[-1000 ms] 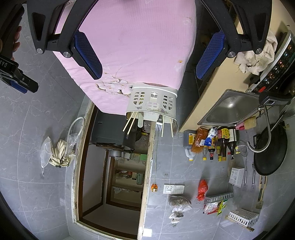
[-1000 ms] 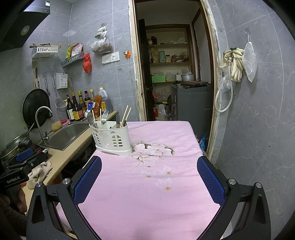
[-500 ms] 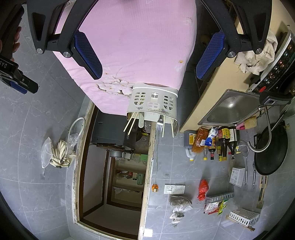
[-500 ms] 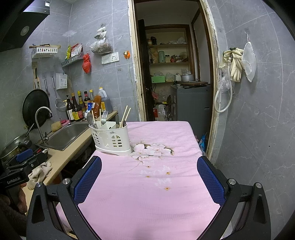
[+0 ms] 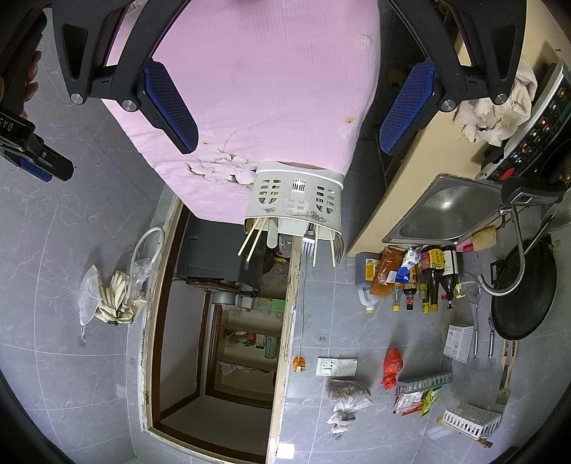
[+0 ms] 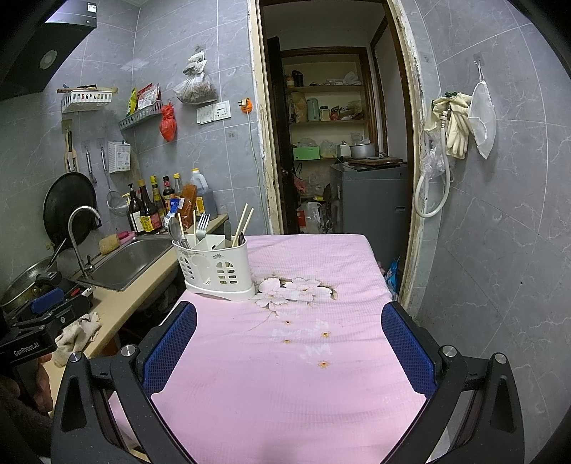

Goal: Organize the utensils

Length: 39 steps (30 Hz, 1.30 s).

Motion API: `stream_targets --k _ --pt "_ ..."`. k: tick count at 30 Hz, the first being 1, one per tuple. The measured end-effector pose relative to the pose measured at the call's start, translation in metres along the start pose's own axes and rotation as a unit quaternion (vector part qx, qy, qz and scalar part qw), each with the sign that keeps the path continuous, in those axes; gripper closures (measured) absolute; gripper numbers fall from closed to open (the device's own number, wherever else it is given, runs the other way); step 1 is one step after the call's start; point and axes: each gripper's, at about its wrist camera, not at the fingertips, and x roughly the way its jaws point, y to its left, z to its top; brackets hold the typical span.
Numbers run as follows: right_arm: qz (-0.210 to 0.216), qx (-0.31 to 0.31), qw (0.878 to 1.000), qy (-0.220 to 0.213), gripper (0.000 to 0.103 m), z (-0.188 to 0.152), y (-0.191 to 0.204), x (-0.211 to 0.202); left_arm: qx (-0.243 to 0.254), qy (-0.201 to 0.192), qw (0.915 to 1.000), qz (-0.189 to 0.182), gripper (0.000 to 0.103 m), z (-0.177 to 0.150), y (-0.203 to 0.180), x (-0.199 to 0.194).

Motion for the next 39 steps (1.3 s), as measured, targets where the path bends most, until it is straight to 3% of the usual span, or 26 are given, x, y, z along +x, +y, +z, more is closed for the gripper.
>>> stream_targets --k 39 --pt "0.003 0.003 1.0 0.003 0.002 -0.0031 0.0028 0.0007 0.0 -0.003 1.0 0.003 0.001 -0.0057 -0.0058 -0.0018"
